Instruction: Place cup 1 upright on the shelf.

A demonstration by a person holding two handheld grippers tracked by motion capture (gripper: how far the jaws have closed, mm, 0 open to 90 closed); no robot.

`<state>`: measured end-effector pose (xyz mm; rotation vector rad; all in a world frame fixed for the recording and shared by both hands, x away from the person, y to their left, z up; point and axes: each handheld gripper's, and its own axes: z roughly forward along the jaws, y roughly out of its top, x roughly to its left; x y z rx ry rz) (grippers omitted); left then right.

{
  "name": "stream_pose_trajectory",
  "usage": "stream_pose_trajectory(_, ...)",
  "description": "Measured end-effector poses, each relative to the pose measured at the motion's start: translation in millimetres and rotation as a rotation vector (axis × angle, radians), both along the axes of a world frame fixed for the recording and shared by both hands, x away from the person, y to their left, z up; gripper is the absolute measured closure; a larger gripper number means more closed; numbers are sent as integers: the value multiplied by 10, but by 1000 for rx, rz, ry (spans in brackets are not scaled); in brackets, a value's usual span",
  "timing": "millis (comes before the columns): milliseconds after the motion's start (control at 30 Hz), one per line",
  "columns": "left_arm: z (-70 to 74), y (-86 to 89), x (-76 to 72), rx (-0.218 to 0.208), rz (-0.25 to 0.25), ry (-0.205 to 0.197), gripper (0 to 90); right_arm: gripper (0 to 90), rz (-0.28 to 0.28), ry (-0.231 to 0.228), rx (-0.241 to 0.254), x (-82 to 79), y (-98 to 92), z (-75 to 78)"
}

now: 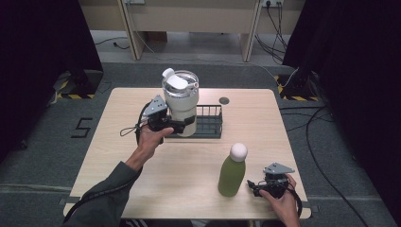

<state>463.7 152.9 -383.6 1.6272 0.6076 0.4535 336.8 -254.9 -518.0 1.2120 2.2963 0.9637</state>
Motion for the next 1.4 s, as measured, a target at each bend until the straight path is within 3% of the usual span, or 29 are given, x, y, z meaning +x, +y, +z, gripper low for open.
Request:
stream_pose_trajectory(233,29,124,164,16,54,2,111,97,-1,1,-1,0,1,1)
stream_pose_trajectory(333,12,149,237,-7,69,18,111,97,-1,1,0,-1,1,1)
stream_pose_trajectory(467,17,148,302,10,84,11,111,95,-1,1,-1,0,2,1)
stream_pose_trajectory(500,19,125,317,-23,86,15,111,94,-1,2,-1,1,3,1)
stream_pose_trajectory(533,23,125,331,-21,86,15,111,94,-1,2,0,2,3,0)
stream_pose_trajectory(567,30,138,353,7,89,11,111,94,-1,2,0,2,4,0)
stream_pose_trajectory(1133,-45,114,584,-4,142,39,111,86,9,0,-4,18,14,-1)
stream_pose_trajectory(1233,-62,108,609,13,151,25,111,86,9,0,-4,18,15,-1)
stream_pose_trajectory(1400,-88,116,648,4,158,29,111,86,9,0,-4,17,15,-1)
